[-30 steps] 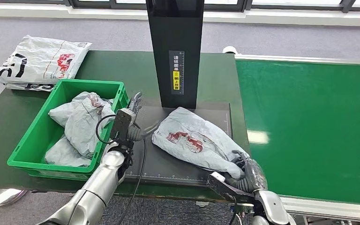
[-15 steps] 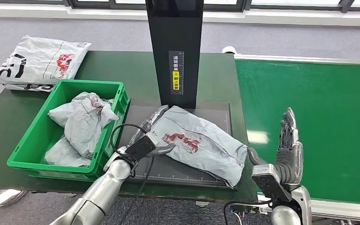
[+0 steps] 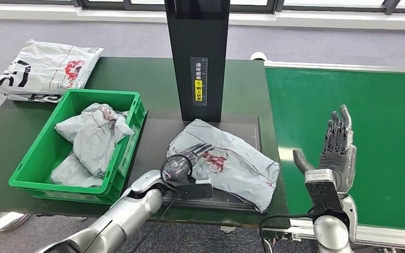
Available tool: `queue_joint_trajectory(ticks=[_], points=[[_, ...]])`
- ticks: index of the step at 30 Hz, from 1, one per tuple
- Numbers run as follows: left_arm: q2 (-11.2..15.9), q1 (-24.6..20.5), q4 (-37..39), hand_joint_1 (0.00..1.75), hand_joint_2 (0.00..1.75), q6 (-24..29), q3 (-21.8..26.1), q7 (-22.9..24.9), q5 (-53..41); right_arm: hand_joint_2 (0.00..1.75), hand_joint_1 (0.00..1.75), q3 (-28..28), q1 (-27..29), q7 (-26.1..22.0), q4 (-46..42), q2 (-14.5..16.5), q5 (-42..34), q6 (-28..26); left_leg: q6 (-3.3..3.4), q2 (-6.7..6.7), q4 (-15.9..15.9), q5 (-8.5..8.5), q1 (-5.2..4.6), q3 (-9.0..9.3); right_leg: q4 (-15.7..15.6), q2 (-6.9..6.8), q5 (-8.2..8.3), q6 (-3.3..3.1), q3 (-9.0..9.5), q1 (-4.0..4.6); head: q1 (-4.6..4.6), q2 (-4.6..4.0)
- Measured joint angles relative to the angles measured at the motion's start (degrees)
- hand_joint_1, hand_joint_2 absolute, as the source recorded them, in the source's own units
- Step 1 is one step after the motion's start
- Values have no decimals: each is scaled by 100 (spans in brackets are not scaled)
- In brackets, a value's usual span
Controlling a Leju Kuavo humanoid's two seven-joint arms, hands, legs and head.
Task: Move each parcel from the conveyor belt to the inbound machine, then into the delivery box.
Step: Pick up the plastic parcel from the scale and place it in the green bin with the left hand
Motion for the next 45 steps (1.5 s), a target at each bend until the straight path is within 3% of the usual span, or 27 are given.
queue_joint_trajectory(ticks=[1, 2, 6, 13, 18, 23, 29, 45], points=[[-11, -72, 107, 146, 175, -4, -114, 133, -197, 175, 0, -19, -8, -19, 4, 9, -3, 18, 1, -5, 0, -1, 0, 3, 0, -6, -2, 1, 7, 0, 0, 0], [-23, -138, 203, 175, 175, -12, -218, 251, -365, 175, 0, -27, -19, -32, 8, 20, -1, 34, 2, -9, -1, -2, 0, 7, 0, -11, -4, 3, 14, 0, 0, 0], [-70, -286, 488, 175, 175, -19, -524, 504, -705, 175, 0, -40, -86, 63, 15, 88, 58, 95, 7, -7, -2, -8, -1, 27, 0, -10, -6, 4, 32, -1, 0, 0], [-134, -347, 647, 175, 175, 236, -583, 616, -815, 175, 0, -166, -177, 207, 6, 248, 239, 180, 0, -4, -2, 4, 1, 42, 0, -8, 1, -3, 43, 3, 0, 0], [-153, -333, 640, 175, 175, 1002, -522, 570, -711, 175, 0, -241, -144, 196, -10, 323, 310, 172, -4, -2, -1, 9, 2, 42, 1, -1, 5, -6, 38, 4, 0, 0], [-159, -279, 328, 175, 175, 1849, -137, 377, -447, 175, 0, -256, -61, 195, -58, 375, 354, 116, -4, -2, -1, 11, 3, 26, 1, -1, 5, -7, 21, 3, 0, 0], [-158, -263, 87, 175, 175, 1872, 117, 339, -394, 175, 0, -256, -35, 195, -91, 402, 360, 93, -4, -2, -1, 11, 2, 9, 1, -1, 5, -7, 6, 2, 0, 0], [-155, -205, -56, 175, 175, 1859, 197, 331, -392, 175, 0, -256, -27, 195, -99, 419, 362, 86, -3, -2, -1, 10, 2, 3, 1, -1, 5, -7, -1, 3, 0, 0]])
